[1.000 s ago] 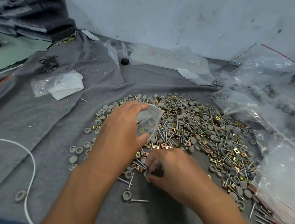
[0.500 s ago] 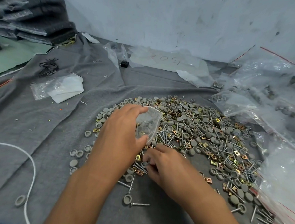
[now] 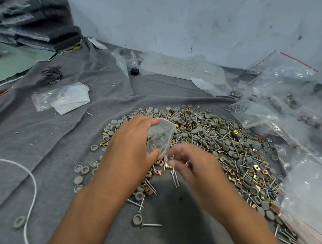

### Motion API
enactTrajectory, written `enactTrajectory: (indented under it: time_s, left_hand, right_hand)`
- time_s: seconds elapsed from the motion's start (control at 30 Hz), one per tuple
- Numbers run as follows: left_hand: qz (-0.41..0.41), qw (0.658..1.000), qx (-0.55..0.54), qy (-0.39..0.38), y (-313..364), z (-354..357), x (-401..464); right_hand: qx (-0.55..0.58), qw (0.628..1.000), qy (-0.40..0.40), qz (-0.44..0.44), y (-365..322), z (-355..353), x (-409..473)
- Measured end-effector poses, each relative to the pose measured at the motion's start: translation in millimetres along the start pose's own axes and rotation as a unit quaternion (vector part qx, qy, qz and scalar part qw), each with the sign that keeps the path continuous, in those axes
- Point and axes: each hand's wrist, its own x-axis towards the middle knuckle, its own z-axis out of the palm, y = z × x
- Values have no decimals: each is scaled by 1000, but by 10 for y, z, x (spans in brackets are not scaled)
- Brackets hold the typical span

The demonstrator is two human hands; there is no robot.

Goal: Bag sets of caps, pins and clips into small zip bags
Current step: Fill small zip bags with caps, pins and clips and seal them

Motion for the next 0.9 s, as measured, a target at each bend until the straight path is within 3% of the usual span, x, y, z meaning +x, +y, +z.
enactTrajectory:
  time_s: [0.07, 0.13, 0.3, 0.47, 0.63, 0.8, 0.9]
  left_hand:
    - [1, 1000, 5, -4, 7, 1, 0]
    - [0, 1000, 3, -5, 23, 3, 2]
    - [16, 1000, 2, -6, 37, 29, -3]
    - [27, 1000, -14, -4, 38, 33, 7]
    - [85, 993, -71, 34, 96, -37, -13]
    - [173, 975, -131, 46, 196, -117, -50]
    - [123, 956, -253, 83, 227, -109, -56]
  right_hand:
    - [29, 992, 111, -51, -95, -76, 9]
    - [39, 982, 171, -72, -173, -56, 59]
    - [-4, 988, 146, -39, -174, 141, 202]
    - [-83, 973, 214, -40, -109, 150, 208]
    - [-242, 945, 211, -59, 10, -112, 155]
    - [-168, 937, 282, -124, -24, -540, 80]
    - [-78, 953, 270, -113, -42, -725, -26]
